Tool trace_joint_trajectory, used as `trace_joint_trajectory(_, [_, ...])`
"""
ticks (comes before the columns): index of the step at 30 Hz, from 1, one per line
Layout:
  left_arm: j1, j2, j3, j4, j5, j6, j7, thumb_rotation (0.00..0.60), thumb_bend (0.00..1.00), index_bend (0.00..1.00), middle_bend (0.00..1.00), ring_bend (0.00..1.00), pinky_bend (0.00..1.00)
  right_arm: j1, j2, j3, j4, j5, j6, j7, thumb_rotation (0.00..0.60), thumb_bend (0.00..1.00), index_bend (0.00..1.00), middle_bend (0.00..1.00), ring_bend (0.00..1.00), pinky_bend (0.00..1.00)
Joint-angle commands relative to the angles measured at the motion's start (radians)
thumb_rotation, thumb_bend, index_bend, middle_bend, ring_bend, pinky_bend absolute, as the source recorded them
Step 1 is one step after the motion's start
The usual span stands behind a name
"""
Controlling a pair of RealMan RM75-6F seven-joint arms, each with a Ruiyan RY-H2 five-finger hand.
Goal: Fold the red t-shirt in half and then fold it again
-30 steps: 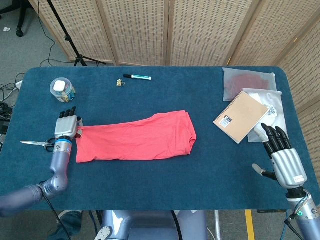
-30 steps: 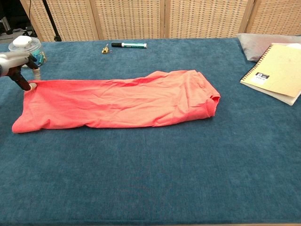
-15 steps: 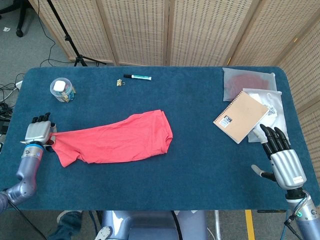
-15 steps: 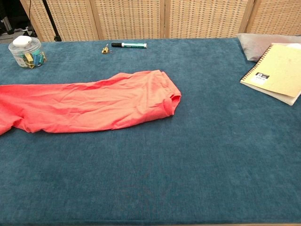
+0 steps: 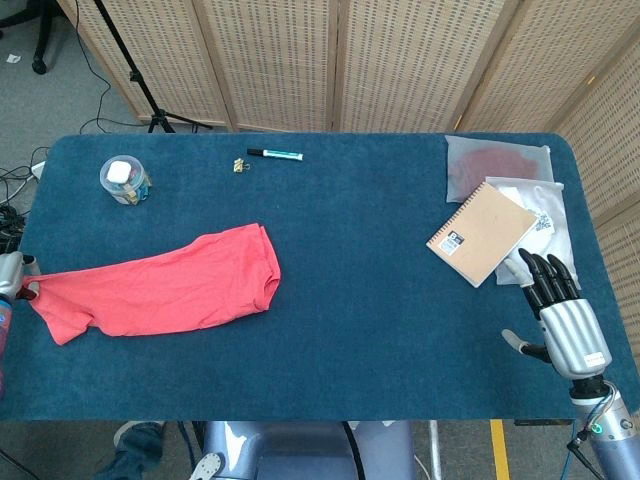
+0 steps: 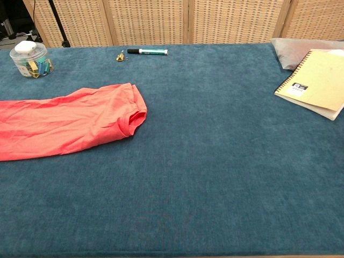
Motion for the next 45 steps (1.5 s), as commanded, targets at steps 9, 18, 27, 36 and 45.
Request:
trace_joint_trajectory(9, [0.033,-0.012,-0.086,-0.022,0.226,0.079,-0.269,0.6,0.52,0.78,0.0,0.0,0.0,-0.002,0.003,0.0,-0.007,-0.004,0.003,0.002,0.6,0.0,0.0,0.0,0.0,0.0])
trace_joint_trajectory(18, [-0.046,0.035,-0.153,-0.202,0.287,0.137,-0.228,0.6,0.51,0.78,0.0,0.0,0.0,-0.004,0.011,0.003,-0.009,-0.003,0.009,0.019,0.6,0.0,0.0,0.0,0.0,0.0])
trace_joint_trajectory(27, [-0.198,-0.007,-0.188,-0.29,0.104,0.124,0.037,0.6,0.51,0.78,0.0,0.0,0.0,-0.003,0.018,0.005,-0.008,-0.001,0.008,0.036,0.6,0.0,0.0,0.0,0.0,0.0])
trace_joint_trajectory(36, [-0.338,-0.107,-0.167,-0.269,-0.045,0.121,0.24,0.6,0.51,0.78,0.0,0.0,0.0,0.0,0.021,0.01,-0.001,0.014,-0.003,0.058,0.6,0.0,0.0,0.0,0.0,0.0])
trace_joint_trajectory(45, [-0.424,-0.206,-0.125,-0.203,-0.147,0.13,0.37,0.6,0.51,0.78,0.0,0.0,0.0,0.002,0.022,0.011,0.002,0.021,-0.01,0.07,0.6,0.0,0.0,0.0,0.0,0.0])
